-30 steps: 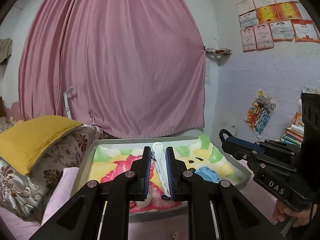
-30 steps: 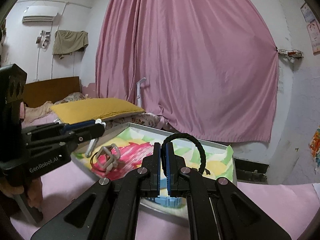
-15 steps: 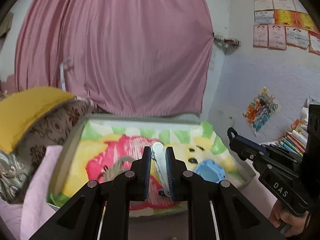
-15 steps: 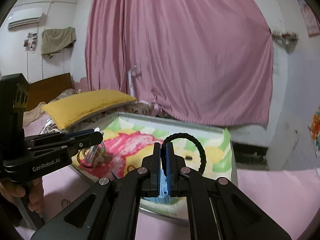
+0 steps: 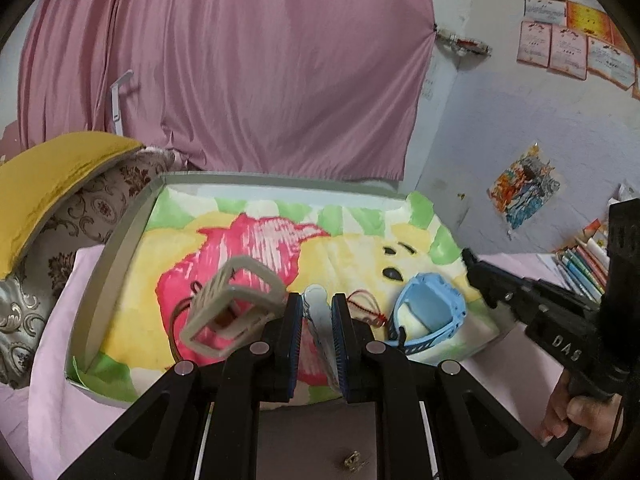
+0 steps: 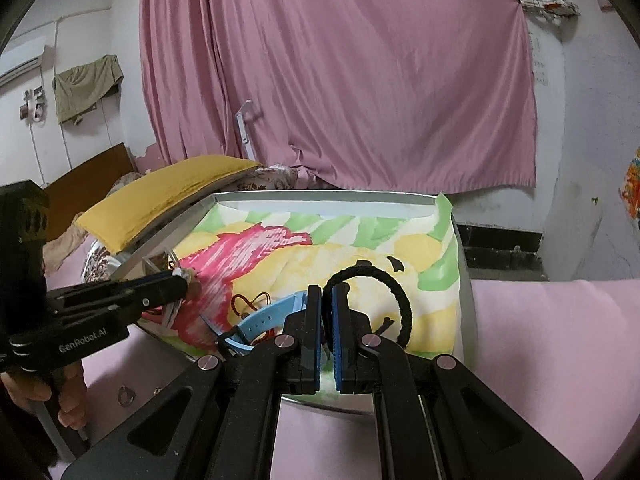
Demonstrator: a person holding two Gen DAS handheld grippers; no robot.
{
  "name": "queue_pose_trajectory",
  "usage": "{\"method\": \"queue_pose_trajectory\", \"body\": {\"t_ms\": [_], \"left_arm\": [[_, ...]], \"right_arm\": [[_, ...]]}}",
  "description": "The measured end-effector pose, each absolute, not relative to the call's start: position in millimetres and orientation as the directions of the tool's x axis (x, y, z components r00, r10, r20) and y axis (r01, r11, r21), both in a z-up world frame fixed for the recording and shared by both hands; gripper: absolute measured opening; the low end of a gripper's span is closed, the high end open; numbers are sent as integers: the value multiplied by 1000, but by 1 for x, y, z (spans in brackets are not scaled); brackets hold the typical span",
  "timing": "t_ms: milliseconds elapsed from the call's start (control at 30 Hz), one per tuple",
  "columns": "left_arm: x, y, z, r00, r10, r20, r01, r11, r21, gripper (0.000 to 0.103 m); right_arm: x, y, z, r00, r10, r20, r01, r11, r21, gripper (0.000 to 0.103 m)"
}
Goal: Organize jewelry
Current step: 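Open both tools to drop the clip and hair tie into the box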
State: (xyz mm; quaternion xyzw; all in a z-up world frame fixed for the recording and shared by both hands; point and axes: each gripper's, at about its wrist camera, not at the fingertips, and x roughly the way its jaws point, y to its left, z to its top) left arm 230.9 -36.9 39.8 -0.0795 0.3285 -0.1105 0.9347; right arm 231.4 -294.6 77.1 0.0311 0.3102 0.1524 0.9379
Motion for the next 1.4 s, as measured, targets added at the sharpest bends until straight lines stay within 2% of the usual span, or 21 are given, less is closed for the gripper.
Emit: {"method": "queue_pose_trajectory", "body": {"t_ms": [633,967,1033,1067,1100,1167,1267,1333,1400], "left_arm": [[238,-32,32,727,-262,-634,124,959,-255,14],[235,-27,31,732,-257,-631,109,958,-264,15],[234,-25,31,736,-256,-626,107,958,-266,15],[233,-24,32,740,-257,-622,108,958,-268,17],[232,-23,33,744,-258,-617,109,957,-269,20],[228,-22,35,758,-259,-598,112,956,-272,28],[222,-21,41,784,-257,-565,120,956,-269,37],[217,-21,44,800,-252,-545,125,958,-259,42],[212,-21,48,818,-247,-520,130,959,-250,56]], "right_arm": [[238,-296,64,710,351,-611,-261,936,234,5],[234,-297,64,721,346,-601,-263,938,224,6],[233,-298,66,728,344,-593,-261,939,225,11],[232,-299,66,732,344,-587,-261,939,225,17],[231,-300,67,736,344,-584,-261,939,224,26],[228,-300,69,747,340,-571,-262,940,218,32],[223,-300,72,764,337,-550,-270,942,202,32],[218,-301,76,782,336,-525,-275,942,193,39],[212,-304,81,801,336,-496,-278,942,189,57]]}}
